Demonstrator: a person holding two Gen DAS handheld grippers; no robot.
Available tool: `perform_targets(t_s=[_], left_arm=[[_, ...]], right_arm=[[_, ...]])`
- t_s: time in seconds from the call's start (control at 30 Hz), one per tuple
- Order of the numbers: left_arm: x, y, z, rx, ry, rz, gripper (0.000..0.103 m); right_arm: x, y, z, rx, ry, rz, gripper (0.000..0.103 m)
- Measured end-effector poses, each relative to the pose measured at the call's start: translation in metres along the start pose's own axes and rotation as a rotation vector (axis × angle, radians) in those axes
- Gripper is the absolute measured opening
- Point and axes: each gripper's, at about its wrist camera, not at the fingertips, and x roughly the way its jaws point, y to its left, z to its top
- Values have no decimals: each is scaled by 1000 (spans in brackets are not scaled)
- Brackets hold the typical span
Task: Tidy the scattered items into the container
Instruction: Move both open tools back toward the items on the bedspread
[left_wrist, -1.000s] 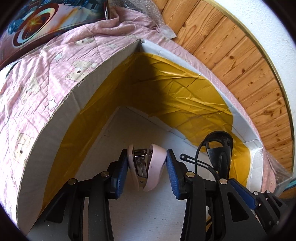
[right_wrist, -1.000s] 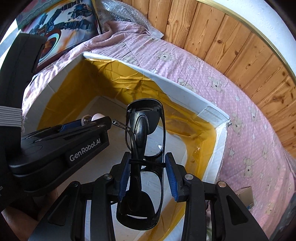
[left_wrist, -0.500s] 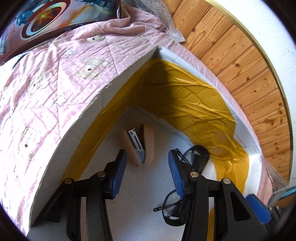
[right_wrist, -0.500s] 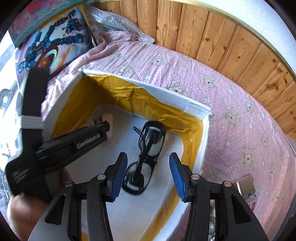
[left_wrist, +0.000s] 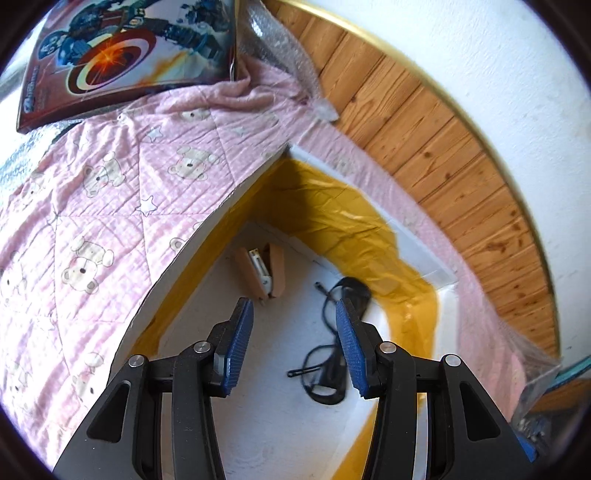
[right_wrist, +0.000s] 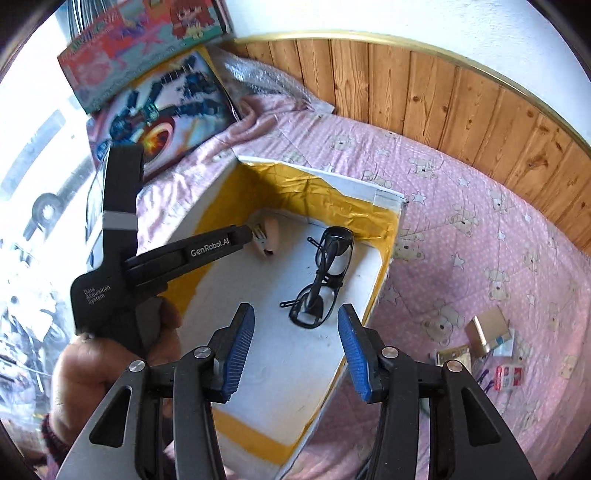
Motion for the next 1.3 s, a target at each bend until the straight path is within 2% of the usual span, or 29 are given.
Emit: perform_targets(t_s=[0.2,0.5,0.77,1.07,1.3], left_arm=[[-33,-7,-24,3,-118,-114,49],[-63,-20,-78,119,-181,-194,49],[-95,-21,-101,195,-263,-266,49],[-117,-40,-129,312,-285,-352,49],[-128,-76,-159,445,-261,-429,49]], right_arm=[[-40,-13,-19,53,-52,52,49],[-95,-37,-61,149,-105,77,49],[-129,-46,-100,191,-135,65,49],[-145,-72,-139,266,-164,60,49],[-142,-106,-164,356,-173,59,49]])
